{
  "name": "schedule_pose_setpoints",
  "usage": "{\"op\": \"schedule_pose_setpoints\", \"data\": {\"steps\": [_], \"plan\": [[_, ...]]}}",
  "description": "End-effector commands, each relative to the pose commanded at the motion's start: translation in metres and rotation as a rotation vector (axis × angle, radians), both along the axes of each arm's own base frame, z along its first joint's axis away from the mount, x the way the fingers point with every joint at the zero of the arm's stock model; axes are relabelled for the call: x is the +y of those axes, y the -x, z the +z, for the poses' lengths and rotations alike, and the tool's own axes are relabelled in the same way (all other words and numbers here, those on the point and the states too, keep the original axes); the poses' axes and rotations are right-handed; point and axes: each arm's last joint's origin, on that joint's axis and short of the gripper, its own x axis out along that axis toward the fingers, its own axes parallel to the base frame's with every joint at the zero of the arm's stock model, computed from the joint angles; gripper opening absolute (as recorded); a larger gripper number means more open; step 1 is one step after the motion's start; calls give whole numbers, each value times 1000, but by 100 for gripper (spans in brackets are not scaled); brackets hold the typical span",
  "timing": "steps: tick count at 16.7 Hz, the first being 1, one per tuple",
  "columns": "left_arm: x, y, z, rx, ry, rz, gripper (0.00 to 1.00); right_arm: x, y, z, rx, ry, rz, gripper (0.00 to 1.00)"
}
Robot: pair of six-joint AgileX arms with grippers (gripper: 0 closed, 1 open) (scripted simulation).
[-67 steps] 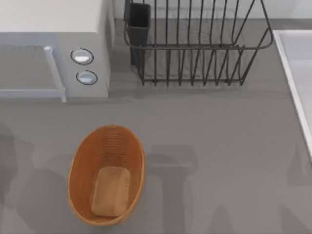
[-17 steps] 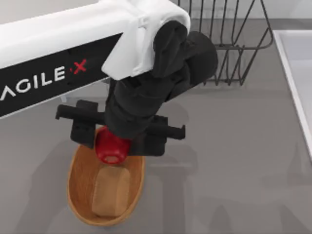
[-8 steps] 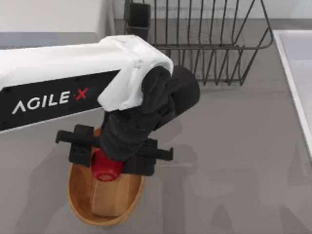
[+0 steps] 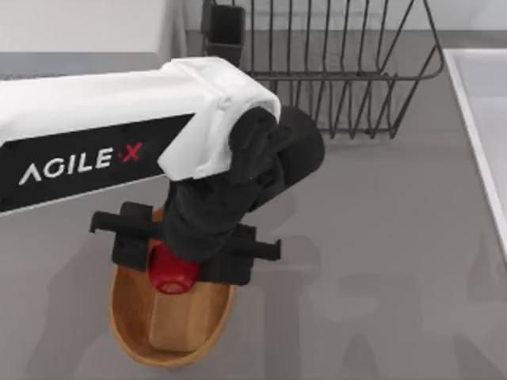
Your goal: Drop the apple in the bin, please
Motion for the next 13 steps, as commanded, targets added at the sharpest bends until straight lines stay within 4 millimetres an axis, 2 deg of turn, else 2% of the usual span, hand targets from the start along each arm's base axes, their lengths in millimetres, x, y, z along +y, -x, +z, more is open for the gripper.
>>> {"op": "schedule_pose_setpoints", "data": {"steps": [7, 13], "plan": [[0, 0, 0, 0, 0, 0, 98, 0, 0, 0, 0, 0, 0, 100], [0, 0, 0, 0, 0, 0, 100, 0, 0, 0, 0, 0, 0, 100]]}}
